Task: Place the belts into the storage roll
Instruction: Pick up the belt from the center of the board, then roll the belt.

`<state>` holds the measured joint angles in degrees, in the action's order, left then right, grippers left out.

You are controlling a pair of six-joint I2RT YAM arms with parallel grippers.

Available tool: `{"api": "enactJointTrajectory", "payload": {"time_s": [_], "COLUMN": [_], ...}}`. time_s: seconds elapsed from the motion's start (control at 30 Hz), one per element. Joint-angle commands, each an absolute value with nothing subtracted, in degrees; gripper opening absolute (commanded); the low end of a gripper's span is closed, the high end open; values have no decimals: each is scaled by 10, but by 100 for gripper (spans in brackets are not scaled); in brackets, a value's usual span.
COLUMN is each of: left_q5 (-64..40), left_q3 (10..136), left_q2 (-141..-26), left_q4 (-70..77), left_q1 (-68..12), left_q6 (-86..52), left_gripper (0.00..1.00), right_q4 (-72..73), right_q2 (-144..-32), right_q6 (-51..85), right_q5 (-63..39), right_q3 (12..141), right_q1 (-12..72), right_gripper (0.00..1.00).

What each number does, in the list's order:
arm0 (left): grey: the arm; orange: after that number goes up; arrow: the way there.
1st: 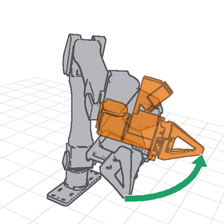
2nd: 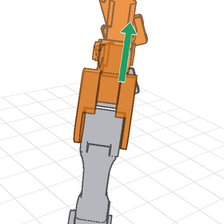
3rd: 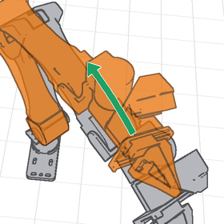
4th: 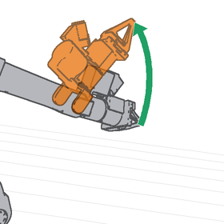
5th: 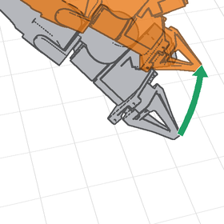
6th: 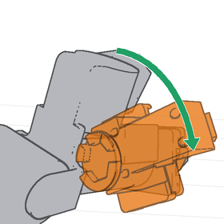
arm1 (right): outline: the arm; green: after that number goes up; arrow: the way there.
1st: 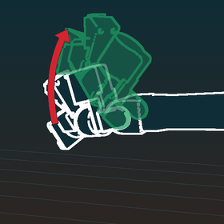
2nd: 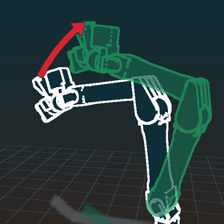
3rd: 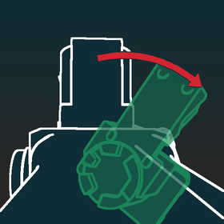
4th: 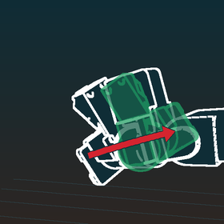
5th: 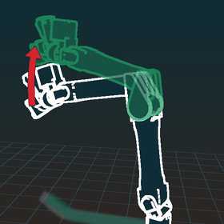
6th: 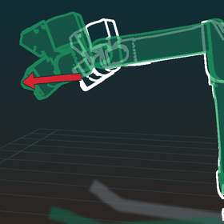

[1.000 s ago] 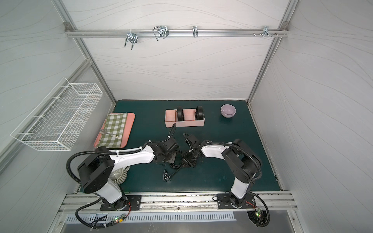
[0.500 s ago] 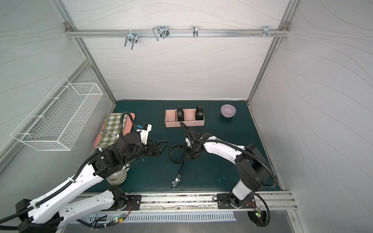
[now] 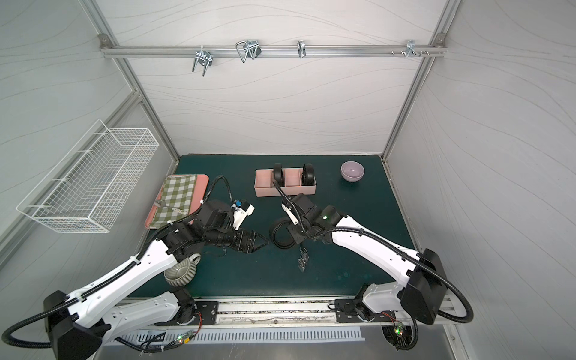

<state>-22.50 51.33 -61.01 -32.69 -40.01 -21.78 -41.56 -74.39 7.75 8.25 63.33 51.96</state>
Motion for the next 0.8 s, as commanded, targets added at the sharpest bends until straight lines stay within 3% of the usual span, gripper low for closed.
{"api": "enactJointTrajectory", "payload": {"time_s": [0.0,0.33,0.6,0.77], "left_q5": [-291,-315,-279,-257], "left_q3": [549,566,611,646], "left_q2": [-642,-688,-747,-778], "left_q4": [-275,-214,-250,-283], "left_q1": [-399,-410,-456,-468], "left_q6": [-224,-256,-225,-197], "left_gripper": [99,98,86,69], "right_q4": [-423,-428,-435,-438], "right_q2": [-718,-693,-688,-686], "right_q6": [45,38,31,26], "right_q5": [99,91,70,53], "right_q3": [625,613,615,616], "right_q1": [526,531,533,535], "right_gripper": [0,0,0,0]}}
